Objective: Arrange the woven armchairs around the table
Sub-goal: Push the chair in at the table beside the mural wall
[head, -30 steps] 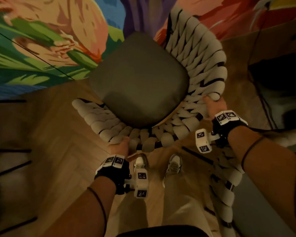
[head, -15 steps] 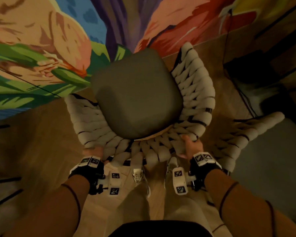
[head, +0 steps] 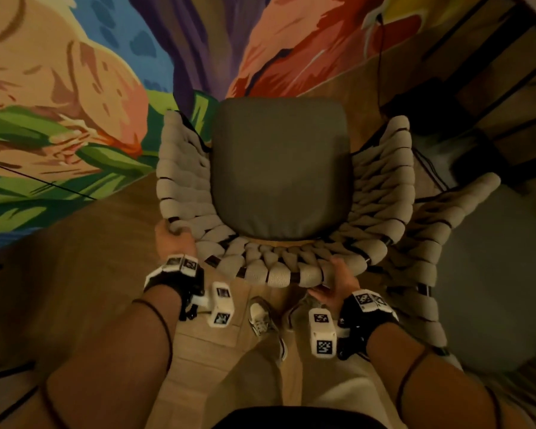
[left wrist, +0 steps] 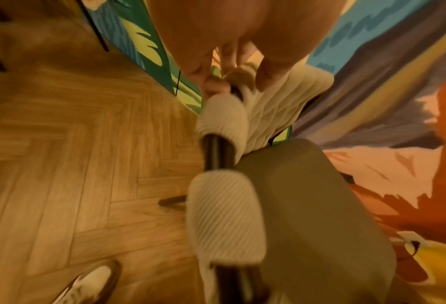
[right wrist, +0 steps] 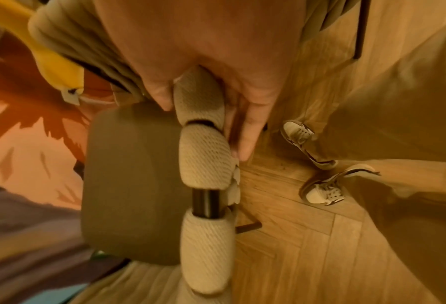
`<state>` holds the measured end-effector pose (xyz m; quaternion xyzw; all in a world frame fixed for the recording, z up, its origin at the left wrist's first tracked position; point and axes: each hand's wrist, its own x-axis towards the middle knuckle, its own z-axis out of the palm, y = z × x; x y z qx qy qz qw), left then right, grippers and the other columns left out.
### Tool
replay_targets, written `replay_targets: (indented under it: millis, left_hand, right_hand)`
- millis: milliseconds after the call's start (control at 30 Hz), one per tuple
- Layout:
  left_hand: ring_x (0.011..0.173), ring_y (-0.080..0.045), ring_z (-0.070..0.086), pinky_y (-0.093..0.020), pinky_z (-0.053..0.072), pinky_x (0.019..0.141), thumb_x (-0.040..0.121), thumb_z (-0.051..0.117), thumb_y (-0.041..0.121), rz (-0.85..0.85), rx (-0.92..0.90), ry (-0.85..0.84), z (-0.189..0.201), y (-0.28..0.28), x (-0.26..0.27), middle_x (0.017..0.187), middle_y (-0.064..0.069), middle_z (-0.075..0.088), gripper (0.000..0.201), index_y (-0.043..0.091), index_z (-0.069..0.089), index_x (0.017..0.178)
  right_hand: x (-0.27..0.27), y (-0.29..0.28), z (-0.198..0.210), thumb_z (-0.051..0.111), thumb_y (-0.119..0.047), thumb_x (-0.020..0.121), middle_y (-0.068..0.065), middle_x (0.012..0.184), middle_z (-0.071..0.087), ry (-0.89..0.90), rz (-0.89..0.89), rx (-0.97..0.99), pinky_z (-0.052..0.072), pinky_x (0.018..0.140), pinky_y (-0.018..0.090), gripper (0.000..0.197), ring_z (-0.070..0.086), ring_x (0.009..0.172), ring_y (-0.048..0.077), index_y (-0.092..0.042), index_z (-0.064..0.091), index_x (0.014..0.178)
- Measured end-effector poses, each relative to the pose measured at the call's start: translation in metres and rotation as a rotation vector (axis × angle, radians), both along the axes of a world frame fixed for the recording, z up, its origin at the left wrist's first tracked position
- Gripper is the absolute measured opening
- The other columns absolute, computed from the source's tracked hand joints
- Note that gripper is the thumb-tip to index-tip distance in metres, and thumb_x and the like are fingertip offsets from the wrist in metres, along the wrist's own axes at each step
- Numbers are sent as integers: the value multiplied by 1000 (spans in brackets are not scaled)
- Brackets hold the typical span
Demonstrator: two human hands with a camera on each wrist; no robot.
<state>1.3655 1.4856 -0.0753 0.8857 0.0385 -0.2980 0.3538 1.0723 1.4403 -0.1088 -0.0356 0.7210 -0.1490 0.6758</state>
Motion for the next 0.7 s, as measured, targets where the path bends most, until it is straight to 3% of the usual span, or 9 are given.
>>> replay_targets:
  millis: [67,133,200,267,367,500,600,700]
  left_hand:
    - [128,-39,49,-46,41,103,96,54,19,-2,24,35,-1,8,-19,143,-19,47,55,3,33,144]
    - [128,-39,50,-46,43,104,94,60,22,47,-18,198,-3,18,-45,144,-19,45,61,6,30,145]
    - [124,-40,54,-58,47,99,88,68,23,96,-45,287,-14,22,-58,141,-21,49,62,11,35,139]
    - [120,-41,56,-64,49,92,85,69,17,95,17,294,-26,19,-56,134,-20,53,58,11,37,133]
    - [111,-39,55,-66,49,90,92,56,5,113,105,307,-14,3,-51,118,-15,48,51,8,33,137]
    - [124,-46,50,-61,48,96,93,51,5,73,233,219,-18,-19,-38,142,-25,44,53,3,30,142]
    - [124,-43,53,-51,52,96,94,53,10,-39,270,200,-22,-35,-25,144,-25,44,58,-1,30,146]
    - [122,-45,53,-53,49,99,90,55,8,-77,270,130,-21,-54,-8,140,-27,48,56,-4,35,141]
  right_hand:
    - [-14,-17,-2,67,-49,81,16,129,57,47,-35,38,54,83,49,68,61,105,38,-16,48,138]
    - [-35,-40,-3,67,-54,78,16,139,51,262,21,0,51,89,52,82,55,117,43,-17,39,145]
    - [-52,-68,2,67,-55,76,15,145,45,395,67,-70,48,95,56,91,50,122,44,-17,29,150]
    - [-64,-98,4,68,-54,76,15,145,45,443,112,-122,46,97,58,90,51,122,44,-19,30,149]
    - [-73,-134,9,66,-45,80,15,135,54,427,204,-171,48,95,52,75,56,115,42,-17,38,144]
    - [-74,-147,5,64,-39,80,16,132,56,361,203,-149,49,95,56,70,57,110,43,-17,42,142]
    - [-70,-145,5,64,-33,83,15,129,57,339,118,-163,50,92,50,66,58,108,40,-17,42,143]
    - [-65,-144,2,64,-30,85,14,129,57,361,68,-162,50,92,49,62,58,110,39,-16,44,143]
